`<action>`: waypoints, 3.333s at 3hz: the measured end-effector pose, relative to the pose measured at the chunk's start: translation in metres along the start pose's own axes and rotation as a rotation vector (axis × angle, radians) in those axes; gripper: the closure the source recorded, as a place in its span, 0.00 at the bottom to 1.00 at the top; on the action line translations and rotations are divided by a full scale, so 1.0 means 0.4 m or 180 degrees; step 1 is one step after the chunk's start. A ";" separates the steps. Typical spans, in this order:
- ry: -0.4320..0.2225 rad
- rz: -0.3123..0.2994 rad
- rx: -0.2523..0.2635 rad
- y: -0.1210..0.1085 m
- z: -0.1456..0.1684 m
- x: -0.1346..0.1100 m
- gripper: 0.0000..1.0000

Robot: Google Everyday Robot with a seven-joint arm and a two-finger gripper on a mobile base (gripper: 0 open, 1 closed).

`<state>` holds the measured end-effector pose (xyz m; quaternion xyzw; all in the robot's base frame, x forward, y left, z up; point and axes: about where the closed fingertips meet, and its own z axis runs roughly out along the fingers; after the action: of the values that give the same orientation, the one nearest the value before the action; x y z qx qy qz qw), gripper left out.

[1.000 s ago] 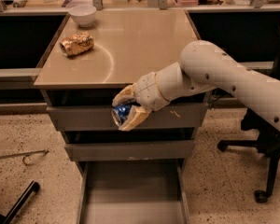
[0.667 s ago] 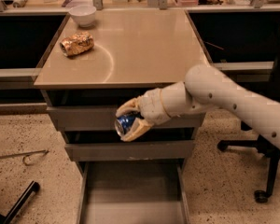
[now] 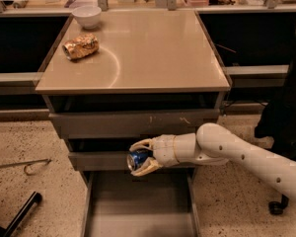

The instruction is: Place pepsi can into bottom drawer

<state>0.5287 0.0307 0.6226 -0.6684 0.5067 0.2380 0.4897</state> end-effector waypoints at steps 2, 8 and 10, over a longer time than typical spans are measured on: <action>-0.0089 0.0112 -0.0035 0.007 0.030 0.032 1.00; -0.0200 0.1042 0.0783 0.234 0.277 0.472 1.00; 0.0234 0.1618 0.0636 0.370 0.387 0.751 1.00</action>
Offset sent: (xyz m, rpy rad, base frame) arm 0.0125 0.0078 -0.0409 0.0662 0.0891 0.0071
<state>0.5338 0.0348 0.2540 -0.4764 0.6966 0.2777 0.4590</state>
